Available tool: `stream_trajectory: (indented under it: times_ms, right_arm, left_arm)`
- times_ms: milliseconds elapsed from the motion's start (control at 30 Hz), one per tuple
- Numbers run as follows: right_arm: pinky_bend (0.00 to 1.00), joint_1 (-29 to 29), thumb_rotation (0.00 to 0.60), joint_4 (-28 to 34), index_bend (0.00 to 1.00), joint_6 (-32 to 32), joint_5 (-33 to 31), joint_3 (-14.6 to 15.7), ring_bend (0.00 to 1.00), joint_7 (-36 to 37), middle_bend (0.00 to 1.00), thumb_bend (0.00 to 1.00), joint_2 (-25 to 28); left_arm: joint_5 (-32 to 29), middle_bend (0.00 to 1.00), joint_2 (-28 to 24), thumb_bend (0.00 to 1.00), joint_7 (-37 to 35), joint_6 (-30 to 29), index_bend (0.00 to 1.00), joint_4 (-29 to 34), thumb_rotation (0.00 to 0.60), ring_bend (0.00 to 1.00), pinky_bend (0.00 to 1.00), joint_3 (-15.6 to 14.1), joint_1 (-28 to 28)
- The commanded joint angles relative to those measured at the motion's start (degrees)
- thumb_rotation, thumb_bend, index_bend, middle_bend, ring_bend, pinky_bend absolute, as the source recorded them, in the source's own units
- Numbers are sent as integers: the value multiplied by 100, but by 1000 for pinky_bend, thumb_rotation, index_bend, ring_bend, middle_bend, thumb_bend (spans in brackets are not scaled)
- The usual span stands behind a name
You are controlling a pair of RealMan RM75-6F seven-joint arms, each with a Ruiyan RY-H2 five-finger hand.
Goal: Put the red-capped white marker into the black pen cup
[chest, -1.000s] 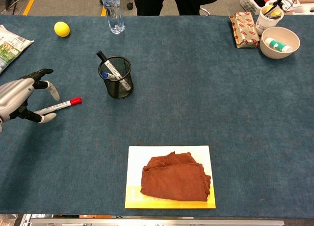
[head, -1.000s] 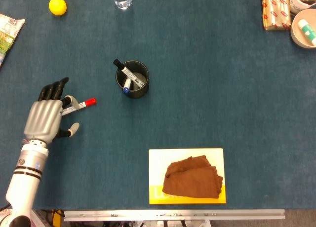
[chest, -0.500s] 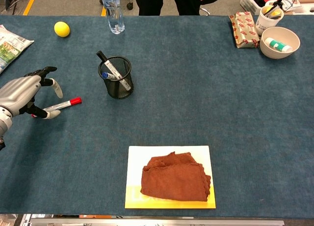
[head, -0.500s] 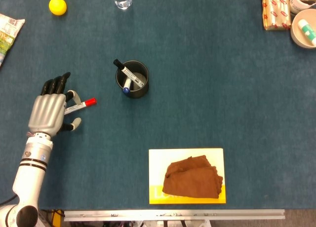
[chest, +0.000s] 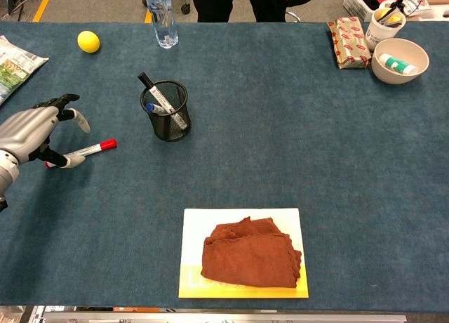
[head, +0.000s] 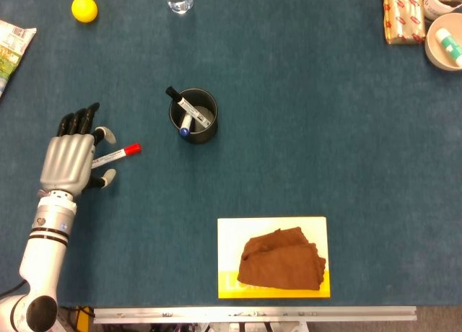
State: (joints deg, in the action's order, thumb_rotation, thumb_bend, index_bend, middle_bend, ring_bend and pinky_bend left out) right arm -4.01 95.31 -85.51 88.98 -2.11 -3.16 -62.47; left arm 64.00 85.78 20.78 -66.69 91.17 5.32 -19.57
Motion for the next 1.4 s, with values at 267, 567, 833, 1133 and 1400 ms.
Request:
stream_trajectory:
  times_ms: [267, 567, 833, 1133, 1400]
  right_arm:
    - [197, 6, 600, 4, 264, 1, 1, 2, 92, -7, 218, 0, 4]
    - [197, 1, 600, 4, 286, 27, -18, 1, 92, -30, 228, 0, 2]
    - [197, 5, 600, 17, 291, 18, -17, -5, 92, -11, 231, 0, 20]
    - [197, -6, 600, 14, 292, 49, -35, -7, 92, -32, 232, 0, 15]
    - [197, -8, 600, 19, 292, 61, -44, -5, 92, -47, 232, 0, 13]
  left_arm:
    - [-56, 0, 15, 177, -21, 3, 212, 14, 600, 0, 58, -19, -13]
    - [-299, 0, 314, 177, 105, 26, 390, -165, 600, 0, 59, 101, -126]
    - [-536, 0, 544, 177, 280, 45, 401, -391, 600, 0, 62, 140, -196]
    - [-652, 0, 633, 177, 249, 35, 417, -593, 600, 0, 65, 218, -231]
    - [-809, 0, 618, 177, 329, 156, 429, -642, 600, 0, 65, 206, -278]
